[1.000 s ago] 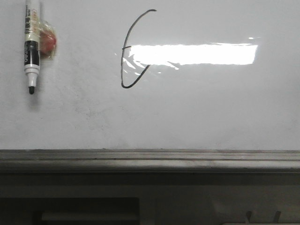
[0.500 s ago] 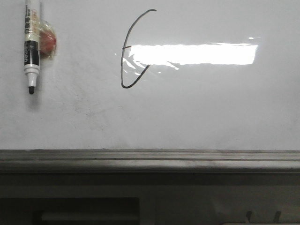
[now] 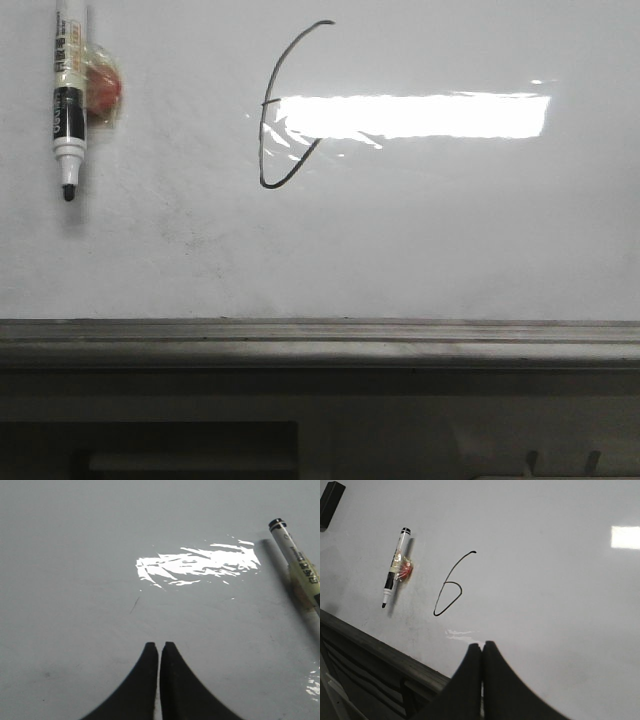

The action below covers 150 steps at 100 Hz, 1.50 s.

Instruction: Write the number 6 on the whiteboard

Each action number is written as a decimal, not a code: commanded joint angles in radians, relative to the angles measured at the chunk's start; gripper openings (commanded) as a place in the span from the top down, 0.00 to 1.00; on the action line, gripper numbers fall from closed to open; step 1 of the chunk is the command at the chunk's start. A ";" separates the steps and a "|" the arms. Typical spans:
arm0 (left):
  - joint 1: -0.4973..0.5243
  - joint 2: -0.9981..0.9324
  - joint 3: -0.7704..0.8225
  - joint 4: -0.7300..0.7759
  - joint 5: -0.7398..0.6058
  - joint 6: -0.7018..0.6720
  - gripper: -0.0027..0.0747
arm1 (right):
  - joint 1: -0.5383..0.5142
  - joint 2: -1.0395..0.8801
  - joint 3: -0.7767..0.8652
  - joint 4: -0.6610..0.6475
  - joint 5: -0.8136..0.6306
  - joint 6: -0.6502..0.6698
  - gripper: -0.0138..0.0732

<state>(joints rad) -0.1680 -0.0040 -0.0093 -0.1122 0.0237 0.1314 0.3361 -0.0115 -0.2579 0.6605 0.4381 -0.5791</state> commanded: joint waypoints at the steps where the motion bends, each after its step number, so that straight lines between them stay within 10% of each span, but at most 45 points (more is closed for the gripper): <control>1: 0.006 -0.031 0.050 0.017 -0.075 -0.018 0.99 | -0.005 0.017 -0.023 0.023 -0.069 -0.009 0.92; 150: 0.077 -0.031 0.050 -0.022 -0.047 -0.013 0.99 | -0.005 0.017 -0.023 0.023 -0.071 -0.009 0.92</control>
<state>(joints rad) -0.0929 -0.0040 -0.0093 -0.1237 0.0420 0.1281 0.3361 -0.0115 -0.2579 0.6605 0.4374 -0.5791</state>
